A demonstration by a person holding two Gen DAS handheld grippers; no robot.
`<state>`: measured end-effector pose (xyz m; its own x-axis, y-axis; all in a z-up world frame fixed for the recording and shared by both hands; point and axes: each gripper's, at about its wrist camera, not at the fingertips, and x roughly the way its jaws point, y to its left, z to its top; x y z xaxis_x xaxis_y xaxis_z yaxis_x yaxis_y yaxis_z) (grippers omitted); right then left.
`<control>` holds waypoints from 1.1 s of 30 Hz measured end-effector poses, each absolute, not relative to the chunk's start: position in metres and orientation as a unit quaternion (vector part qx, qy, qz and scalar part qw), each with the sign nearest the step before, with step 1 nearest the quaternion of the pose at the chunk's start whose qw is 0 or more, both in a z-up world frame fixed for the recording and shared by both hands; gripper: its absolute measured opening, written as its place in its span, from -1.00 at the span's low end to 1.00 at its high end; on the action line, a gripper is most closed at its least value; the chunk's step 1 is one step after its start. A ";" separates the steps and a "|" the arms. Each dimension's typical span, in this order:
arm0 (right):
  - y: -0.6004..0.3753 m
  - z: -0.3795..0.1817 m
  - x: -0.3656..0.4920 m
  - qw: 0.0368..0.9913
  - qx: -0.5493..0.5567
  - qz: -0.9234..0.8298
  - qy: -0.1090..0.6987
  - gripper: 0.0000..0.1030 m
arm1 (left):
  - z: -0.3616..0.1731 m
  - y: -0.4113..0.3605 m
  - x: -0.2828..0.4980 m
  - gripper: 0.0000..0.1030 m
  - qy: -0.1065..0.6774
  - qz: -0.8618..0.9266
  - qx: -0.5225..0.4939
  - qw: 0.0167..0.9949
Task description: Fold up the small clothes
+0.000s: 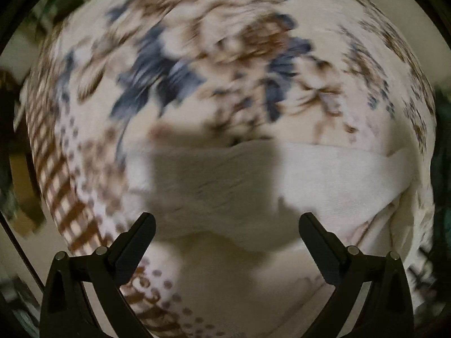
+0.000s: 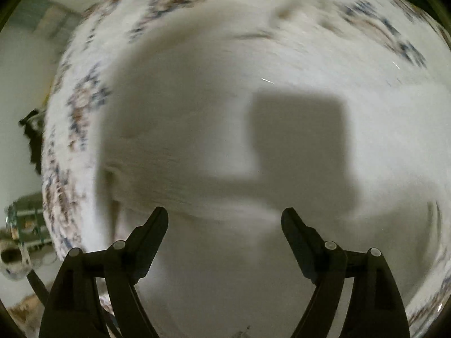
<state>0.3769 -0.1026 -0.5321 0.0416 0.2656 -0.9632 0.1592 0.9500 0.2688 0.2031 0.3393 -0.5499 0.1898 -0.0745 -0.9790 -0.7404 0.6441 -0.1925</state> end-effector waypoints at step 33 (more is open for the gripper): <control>-0.358 -0.504 0.306 0.689 0.246 -0.089 0.676 0.63 | -0.390 0.029 0.414 -0.88 0.516 0.010 -0.086 0.852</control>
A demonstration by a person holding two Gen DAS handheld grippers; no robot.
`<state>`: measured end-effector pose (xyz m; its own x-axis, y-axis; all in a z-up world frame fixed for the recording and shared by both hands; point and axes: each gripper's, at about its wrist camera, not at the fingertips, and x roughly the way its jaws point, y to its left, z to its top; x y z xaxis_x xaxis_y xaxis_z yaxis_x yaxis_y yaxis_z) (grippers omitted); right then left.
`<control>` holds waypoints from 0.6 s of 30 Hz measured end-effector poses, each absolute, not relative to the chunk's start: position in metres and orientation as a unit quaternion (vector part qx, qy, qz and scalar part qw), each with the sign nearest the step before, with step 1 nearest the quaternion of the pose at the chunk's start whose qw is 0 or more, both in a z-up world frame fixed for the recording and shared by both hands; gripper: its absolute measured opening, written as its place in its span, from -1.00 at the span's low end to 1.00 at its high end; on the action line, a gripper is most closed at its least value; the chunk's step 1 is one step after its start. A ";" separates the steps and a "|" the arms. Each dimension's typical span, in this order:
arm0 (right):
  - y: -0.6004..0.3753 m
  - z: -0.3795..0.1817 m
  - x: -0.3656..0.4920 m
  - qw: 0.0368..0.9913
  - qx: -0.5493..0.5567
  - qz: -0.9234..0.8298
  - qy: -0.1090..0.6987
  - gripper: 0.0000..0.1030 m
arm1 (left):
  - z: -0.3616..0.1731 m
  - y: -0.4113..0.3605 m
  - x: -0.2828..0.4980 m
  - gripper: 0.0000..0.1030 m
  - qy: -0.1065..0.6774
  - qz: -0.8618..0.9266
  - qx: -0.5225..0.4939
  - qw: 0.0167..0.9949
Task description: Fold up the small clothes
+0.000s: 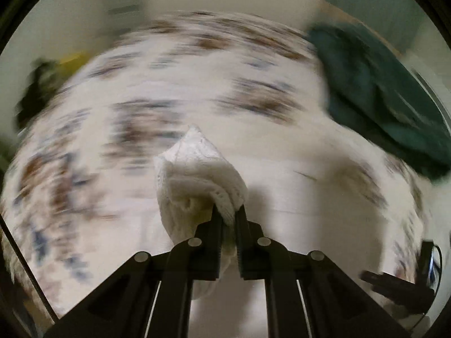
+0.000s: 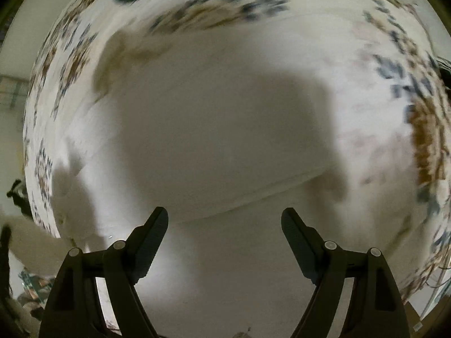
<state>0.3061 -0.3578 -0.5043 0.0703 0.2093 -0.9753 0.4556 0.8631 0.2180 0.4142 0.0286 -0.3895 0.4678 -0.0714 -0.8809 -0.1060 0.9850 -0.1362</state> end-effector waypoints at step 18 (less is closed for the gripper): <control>-0.527 -0.459 0.273 0.690 0.312 -0.034 0.652 0.63 | -0.439 -0.167 0.423 0.62 0.538 -0.058 -0.016 0.841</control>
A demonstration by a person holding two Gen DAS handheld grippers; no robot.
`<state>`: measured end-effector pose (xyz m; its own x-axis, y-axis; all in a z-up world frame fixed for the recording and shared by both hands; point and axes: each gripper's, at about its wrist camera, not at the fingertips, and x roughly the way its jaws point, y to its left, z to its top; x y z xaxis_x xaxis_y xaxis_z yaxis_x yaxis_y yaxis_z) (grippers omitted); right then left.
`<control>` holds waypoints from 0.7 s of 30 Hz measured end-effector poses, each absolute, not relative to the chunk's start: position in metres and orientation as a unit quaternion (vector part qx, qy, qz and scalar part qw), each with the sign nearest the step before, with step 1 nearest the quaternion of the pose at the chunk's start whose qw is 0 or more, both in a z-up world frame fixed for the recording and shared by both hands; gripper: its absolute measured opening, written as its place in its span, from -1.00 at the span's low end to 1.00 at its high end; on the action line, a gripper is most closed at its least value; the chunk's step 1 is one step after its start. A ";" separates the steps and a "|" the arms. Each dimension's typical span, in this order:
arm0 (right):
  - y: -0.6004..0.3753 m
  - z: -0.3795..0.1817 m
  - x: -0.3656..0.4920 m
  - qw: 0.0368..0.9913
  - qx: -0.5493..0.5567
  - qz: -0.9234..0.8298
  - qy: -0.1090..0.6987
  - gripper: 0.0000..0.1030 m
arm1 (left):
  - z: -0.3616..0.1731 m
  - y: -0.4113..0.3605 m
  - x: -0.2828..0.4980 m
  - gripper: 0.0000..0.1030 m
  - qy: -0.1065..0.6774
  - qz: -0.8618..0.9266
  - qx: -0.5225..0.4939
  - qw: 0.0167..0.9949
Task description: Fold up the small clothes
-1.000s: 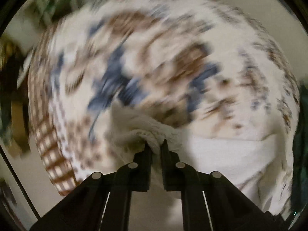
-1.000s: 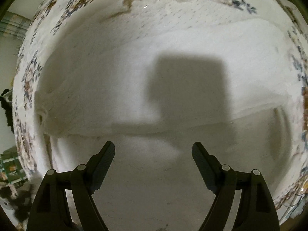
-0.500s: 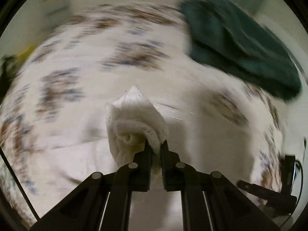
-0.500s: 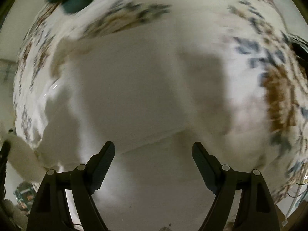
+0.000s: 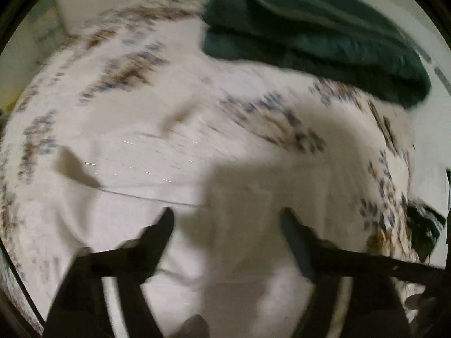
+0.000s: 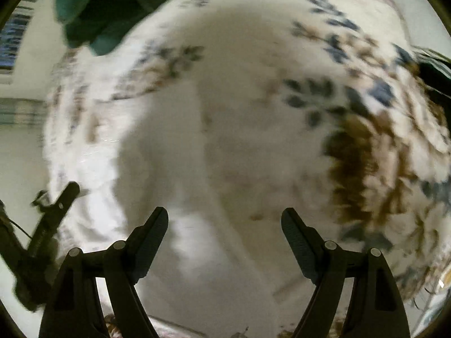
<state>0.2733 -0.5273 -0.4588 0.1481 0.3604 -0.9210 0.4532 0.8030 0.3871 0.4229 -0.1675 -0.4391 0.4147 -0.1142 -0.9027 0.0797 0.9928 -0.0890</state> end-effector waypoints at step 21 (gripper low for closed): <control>-0.372 -0.469 0.385 0.766 0.220 -0.044 0.603 -0.90 | -0.495 0.138 0.378 0.77 0.554 0.257 -0.069 0.789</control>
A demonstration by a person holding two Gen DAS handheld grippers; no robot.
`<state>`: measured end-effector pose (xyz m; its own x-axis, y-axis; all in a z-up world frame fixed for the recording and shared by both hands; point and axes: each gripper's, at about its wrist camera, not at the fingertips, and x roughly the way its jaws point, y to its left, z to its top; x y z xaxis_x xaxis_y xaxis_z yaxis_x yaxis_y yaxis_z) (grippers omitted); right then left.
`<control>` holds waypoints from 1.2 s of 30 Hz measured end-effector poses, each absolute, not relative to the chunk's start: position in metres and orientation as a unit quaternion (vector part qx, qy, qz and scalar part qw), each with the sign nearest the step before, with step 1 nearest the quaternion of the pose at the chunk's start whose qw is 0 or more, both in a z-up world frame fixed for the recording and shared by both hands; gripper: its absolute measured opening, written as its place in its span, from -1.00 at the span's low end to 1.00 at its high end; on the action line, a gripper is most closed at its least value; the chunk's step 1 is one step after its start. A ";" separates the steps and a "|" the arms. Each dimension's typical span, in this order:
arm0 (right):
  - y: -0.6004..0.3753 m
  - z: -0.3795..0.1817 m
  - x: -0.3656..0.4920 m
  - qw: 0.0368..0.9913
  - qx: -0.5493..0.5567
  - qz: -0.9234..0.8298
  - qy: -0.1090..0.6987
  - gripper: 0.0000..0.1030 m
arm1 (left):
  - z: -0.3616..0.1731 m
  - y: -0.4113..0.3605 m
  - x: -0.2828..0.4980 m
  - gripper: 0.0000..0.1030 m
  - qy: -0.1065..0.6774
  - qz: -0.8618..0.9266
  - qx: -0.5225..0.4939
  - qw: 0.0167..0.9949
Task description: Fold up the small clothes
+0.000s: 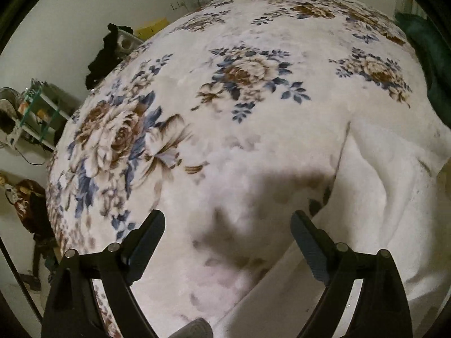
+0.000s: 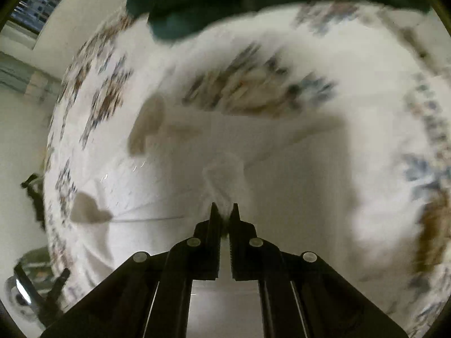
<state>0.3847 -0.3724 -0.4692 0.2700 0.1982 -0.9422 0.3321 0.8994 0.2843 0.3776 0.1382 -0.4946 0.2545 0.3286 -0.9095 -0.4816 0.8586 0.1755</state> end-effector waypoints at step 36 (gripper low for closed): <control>-0.437 -0.515 0.376 0.691 0.186 -0.148 0.683 -0.43 | -0.571 0.097 0.464 0.77 0.622 0.186 0.020 0.761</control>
